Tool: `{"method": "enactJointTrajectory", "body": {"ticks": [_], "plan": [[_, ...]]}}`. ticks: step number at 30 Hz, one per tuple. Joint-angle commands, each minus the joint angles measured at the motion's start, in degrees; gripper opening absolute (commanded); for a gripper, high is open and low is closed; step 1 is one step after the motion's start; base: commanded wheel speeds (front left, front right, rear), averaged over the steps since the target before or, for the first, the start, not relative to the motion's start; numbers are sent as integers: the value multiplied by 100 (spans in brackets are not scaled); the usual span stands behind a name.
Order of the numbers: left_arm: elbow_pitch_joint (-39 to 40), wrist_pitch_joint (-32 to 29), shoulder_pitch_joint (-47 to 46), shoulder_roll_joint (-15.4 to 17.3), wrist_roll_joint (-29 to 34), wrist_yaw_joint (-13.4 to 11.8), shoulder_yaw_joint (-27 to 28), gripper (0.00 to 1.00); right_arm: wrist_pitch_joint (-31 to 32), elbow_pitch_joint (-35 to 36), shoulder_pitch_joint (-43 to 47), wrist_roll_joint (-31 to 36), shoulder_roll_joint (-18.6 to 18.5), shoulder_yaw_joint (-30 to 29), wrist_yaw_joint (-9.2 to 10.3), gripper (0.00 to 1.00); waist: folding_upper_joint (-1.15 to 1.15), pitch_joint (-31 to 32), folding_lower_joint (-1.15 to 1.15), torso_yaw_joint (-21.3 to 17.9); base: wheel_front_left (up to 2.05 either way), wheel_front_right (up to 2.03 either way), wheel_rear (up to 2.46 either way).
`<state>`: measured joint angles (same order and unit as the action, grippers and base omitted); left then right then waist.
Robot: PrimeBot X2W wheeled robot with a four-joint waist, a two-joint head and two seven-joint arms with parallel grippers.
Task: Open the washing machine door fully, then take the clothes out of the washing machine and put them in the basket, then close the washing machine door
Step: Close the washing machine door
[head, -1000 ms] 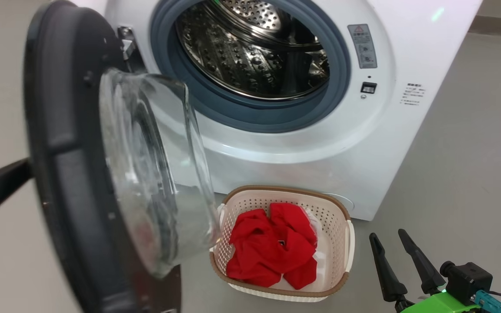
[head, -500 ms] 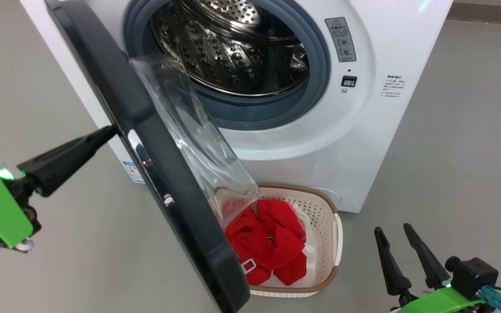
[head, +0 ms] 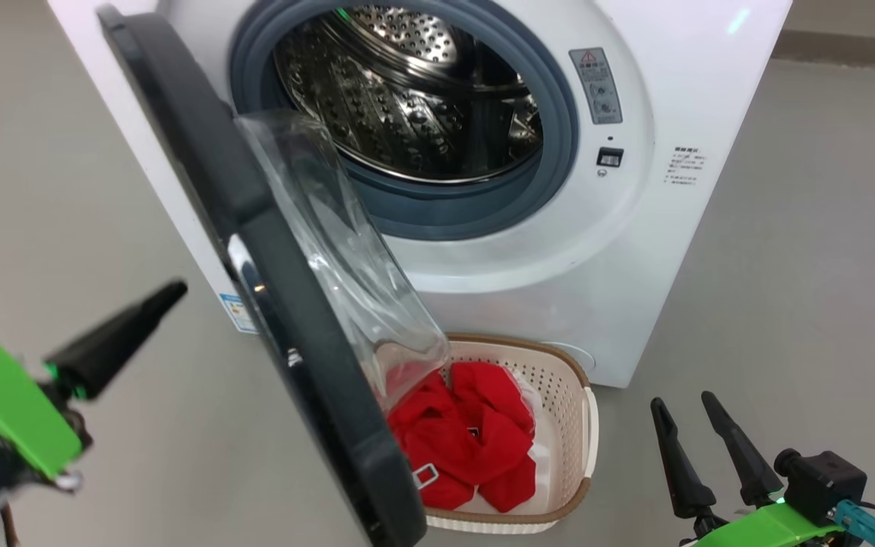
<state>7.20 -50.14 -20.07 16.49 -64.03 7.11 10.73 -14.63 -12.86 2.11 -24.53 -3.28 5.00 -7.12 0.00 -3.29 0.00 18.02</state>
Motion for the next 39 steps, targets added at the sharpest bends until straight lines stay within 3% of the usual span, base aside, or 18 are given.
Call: {"method": "enactJointTrajectory", "body": {"ticks": [1,3,5,7,9,11,28,39], "plan": [[76,130,77,151,90,37,241,20,-37,124,-82,51,-28,189,-36,100,0,78,0,28,0,0,0],[-13,332,339,101,130,37,238,24,-37,119,-50,52,-25,221,-36,100,0,122,0,38,0,0,0],[-130,511,590,47,132,37,192,45,-37,114,-24,52,-23,243,-36,100,0,162,0,51,0,0,0],[-235,688,806,19,123,37,128,55,-37,109,-8,54,-22,268,-36,100,0,191,0,58,0,0,0],[-349,910,975,-28,110,37,87,90,-37,106,4,55,-22,287,-36,100,0,211,0,64,0,0,0],[-447,1150,1132,-32,135,37,-1,100,-37,105,13,59,-23,303,-36,100,0,224,0,68,0,0,0],[-1221,3084,1999,-64,313,37,-889,100,-37,92,72,50,-38,354,-36,100,0,254,0,60,0,0,0],[-2095,4451,1993,-156,690,37,-1337,100,-37,101,65,56,-63,351,-36,100,0,217,0,102,0,0,0]]}}
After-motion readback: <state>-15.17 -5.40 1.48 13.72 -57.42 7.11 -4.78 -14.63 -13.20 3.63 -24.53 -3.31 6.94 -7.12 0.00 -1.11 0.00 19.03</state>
